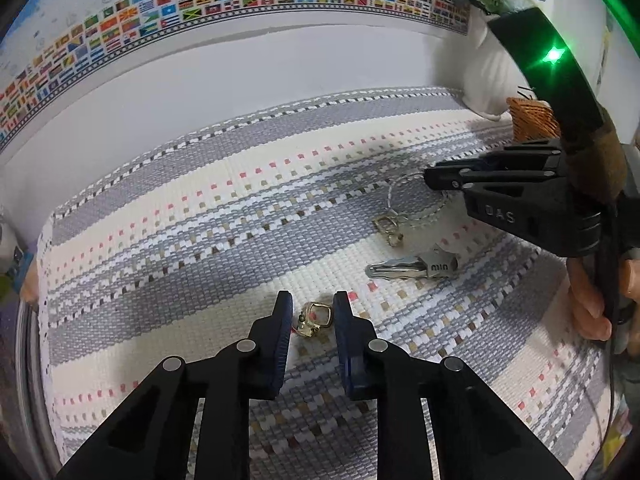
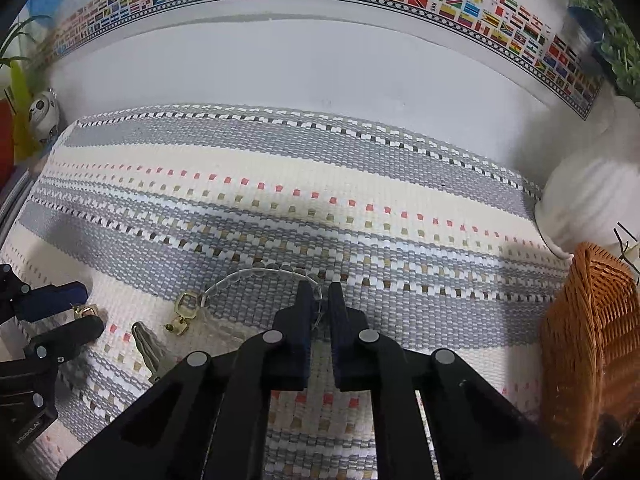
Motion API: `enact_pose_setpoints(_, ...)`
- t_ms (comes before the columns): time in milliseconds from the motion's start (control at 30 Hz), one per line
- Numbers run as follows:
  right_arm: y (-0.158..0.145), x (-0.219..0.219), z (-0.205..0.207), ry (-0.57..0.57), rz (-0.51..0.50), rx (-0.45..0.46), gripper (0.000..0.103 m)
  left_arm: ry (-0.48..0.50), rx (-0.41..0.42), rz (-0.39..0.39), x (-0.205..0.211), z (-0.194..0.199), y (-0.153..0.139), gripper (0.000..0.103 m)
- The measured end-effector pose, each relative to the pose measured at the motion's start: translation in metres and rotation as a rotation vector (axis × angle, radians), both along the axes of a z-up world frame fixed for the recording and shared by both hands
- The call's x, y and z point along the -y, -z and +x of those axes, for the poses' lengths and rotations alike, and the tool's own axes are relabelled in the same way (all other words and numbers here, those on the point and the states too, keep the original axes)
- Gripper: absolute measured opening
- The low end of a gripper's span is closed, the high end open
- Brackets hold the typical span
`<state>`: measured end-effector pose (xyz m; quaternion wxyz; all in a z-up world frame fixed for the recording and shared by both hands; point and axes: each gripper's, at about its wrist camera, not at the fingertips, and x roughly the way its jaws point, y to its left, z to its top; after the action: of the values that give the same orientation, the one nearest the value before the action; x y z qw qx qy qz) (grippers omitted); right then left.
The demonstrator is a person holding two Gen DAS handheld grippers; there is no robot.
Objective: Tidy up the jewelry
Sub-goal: 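Close the left tool on the small gold ring while the right tool grasps the clear bead chain bracelet, then carry the gold ring with the left tool while the right tool carries the chain bracelet to the basket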
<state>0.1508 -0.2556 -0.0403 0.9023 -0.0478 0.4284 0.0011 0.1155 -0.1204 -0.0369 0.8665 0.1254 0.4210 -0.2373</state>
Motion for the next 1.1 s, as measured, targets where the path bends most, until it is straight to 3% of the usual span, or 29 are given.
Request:
enact_pose_setpoints(67,-0.001,0.005,0.000,0.001,0.039,-0.005,0.010,-0.013,-0.008,-0.023,-0.005,0.001,-0.003,0.009)
enact_pose_setpoints(367,-0.019,0.024,-0.010,-0.001,0.163,0.045,0.010,0.006,-0.022,-0.117,-0.019,-0.005,-0.023,0.009)
enact_pose_setpoints(533,-0.033,0.026,-0.018,-0.007,0.209,0.066,0.010,0.018,-0.033,-0.239,-0.035,-0.009,-0.038,0.009)
enact_pose_setpoints(667,-0.047,0.028,-0.027,-0.009,0.244,0.084,0.010,0.032,-0.109,-0.372,-0.050,-0.007,-0.045,0.009)
enact_pose_setpoints(767,-0.055,0.031,-0.034,-0.012,0.276,0.085,0.010,0.028,-0.113,-0.411,-0.055,-0.008,-0.050,0.009)
enact_pose_setpoints(1100,-0.082,0.051,-0.072,0.017,0.344,0.095,0.010,0.078,-0.075,-0.379,-0.036,-0.026,-0.073,0.009)
